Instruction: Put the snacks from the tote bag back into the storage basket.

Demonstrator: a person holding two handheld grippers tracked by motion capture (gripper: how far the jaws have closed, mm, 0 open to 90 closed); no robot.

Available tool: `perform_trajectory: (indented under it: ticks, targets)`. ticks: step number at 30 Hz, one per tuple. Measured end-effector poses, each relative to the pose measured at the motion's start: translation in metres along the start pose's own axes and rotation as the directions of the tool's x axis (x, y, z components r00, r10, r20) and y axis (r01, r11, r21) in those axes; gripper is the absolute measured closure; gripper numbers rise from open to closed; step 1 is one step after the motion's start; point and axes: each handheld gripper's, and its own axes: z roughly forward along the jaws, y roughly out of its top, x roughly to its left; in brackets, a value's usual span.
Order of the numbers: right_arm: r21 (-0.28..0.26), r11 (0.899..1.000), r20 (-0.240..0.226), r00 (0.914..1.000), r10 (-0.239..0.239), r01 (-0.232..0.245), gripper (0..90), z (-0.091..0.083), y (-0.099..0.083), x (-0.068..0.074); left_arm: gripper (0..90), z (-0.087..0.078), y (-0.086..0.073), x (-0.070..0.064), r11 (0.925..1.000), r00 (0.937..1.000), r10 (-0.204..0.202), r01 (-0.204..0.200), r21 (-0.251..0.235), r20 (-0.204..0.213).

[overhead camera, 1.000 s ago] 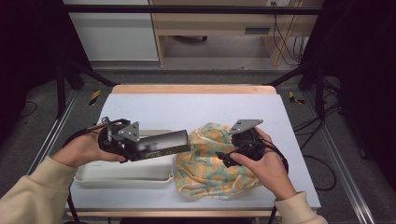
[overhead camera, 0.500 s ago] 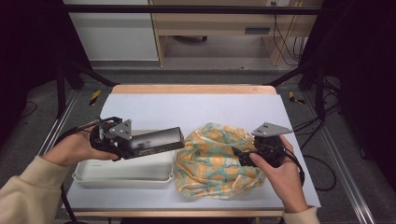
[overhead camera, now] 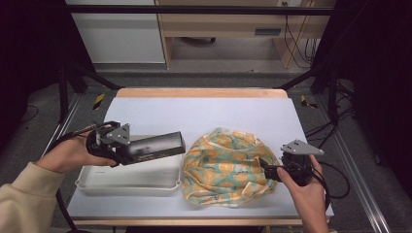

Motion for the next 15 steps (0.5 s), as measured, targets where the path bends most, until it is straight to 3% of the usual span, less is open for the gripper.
perform_trajectory:
  ticks: [7,15]
  targets:
    - [-0.008,1.0,0.048,0.9986,0.021,-0.02,10.0,0.002,-0.016,-0.003,43.5,-0.001,-0.006,0.001,1.0,1.0,0.001,-0.001,0.004,-0.009]
    - [-0.037,0.994,0.048,0.9929,0.109,-0.107,9.7,0.007,-0.039,-0.002,43.4,0.001,-0.012,0.003,0.9997,0.9999,0.005,-0.005,0.024,-0.016]
